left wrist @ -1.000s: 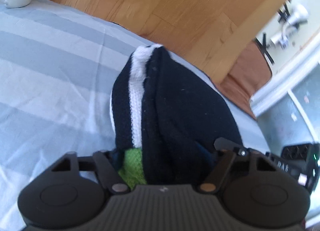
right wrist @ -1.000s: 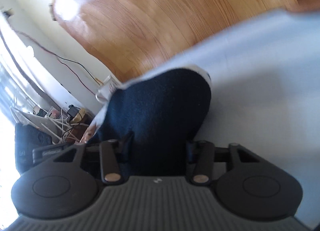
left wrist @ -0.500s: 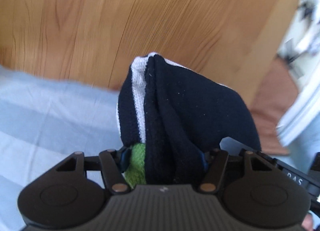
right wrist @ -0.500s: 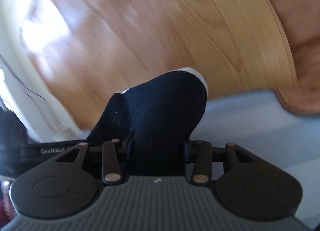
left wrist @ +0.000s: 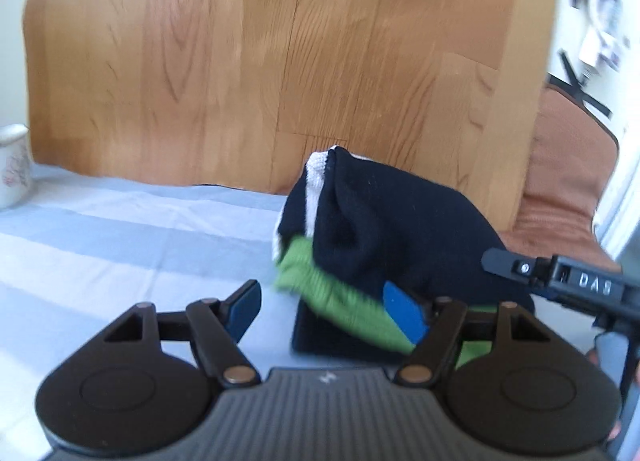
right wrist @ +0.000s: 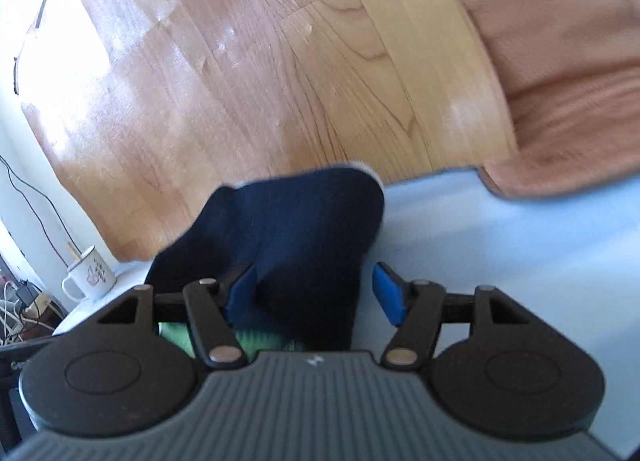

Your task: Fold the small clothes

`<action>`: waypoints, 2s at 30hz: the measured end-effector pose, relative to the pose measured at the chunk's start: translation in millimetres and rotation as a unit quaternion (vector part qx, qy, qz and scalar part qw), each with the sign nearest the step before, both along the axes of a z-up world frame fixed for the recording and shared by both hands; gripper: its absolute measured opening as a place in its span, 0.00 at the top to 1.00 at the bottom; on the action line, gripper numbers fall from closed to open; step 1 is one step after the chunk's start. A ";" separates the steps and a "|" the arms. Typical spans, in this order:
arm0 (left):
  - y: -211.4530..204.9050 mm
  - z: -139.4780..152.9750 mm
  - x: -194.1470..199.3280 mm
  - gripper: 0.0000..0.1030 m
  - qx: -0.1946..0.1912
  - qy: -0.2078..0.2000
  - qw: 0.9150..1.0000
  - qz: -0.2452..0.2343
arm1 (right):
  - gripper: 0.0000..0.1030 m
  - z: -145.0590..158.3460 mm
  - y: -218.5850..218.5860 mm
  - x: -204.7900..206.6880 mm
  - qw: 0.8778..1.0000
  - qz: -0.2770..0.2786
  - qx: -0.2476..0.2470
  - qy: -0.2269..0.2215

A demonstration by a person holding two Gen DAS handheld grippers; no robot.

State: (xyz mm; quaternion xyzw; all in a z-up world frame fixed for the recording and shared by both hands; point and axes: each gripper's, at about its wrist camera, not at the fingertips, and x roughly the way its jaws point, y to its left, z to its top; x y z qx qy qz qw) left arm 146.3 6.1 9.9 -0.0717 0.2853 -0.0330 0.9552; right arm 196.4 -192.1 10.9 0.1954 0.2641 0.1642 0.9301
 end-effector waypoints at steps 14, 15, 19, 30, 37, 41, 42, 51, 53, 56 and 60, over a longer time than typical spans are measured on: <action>-9.4 -28.7 -98.1 0.32 0.060 0.011 0.998 0.026 | 0.34 -7.5 15.3 -140.1 0.995 -0.046 -0.092 -0.014; -9.5 -29.4 -102.5 0.32 0.064 0.009 0.998 0.029 | 0.34 -8.3 14.1 -144.1 0.995 -0.048 -0.086 -0.012; -12.5 -30.0 -113.2 0.32 0.077 -0.009 0.996 0.032 | 0.34 -12.0 8.1 -148.5 0.996 -0.059 -0.067 -0.003; -16.9 -29.6 -112.2 0.31 0.093 -0.012 0.995 0.029 | 0.32 -18.3 0.3 -147.6 0.998 -0.052 -0.032 0.004; -21.2 -30.6 -111.1 0.32 0.109 -0.013 0.993 0.037 | 0.21 -18.0 0.1 -148.1 0.999 -0.025 -0.020 -0.003; -22.2 -29.4 -115.1 0.32 0.113 -0.027 0.993 0.036 | 0.13 -14.7 2.8 -150.3 0.999 -0.017 -0.023 -0.016; -23.0 -29.0 -116.6 0.31 0.115 -0.032 0.992 0.035 | 0.09 -14.3 2.4 -150.8 0.999 -0.017 -0.019 -0.019; -29.3 -29.5 -116.6 0.28 0.150 -0.032 0.985 0.082 | 0.07 -19.0 -26.4 -149.6 0.997 -0.028 0.067 -0.024; -30.3 -30.0 -117.1 0.28 0.158 -0.033 0.982 0.095 | 0.07 -20.0 -30.4 -147.1 0.996 -0.022 0.083 -0.014; -26.8 -28.6 -120.9 0.24 0.156 -0.039 0.979 0.128 | 0.07 -18.6 -33.9 -151.2 0.995 -0.024 0.092 -0.025; -22.4 -26.8 -123.6 0.19 0.152 -0.045 0.976 0.148 | 0.07 -15.5 -32.9 -157.5 0.995 -0.027 0.081 -0.044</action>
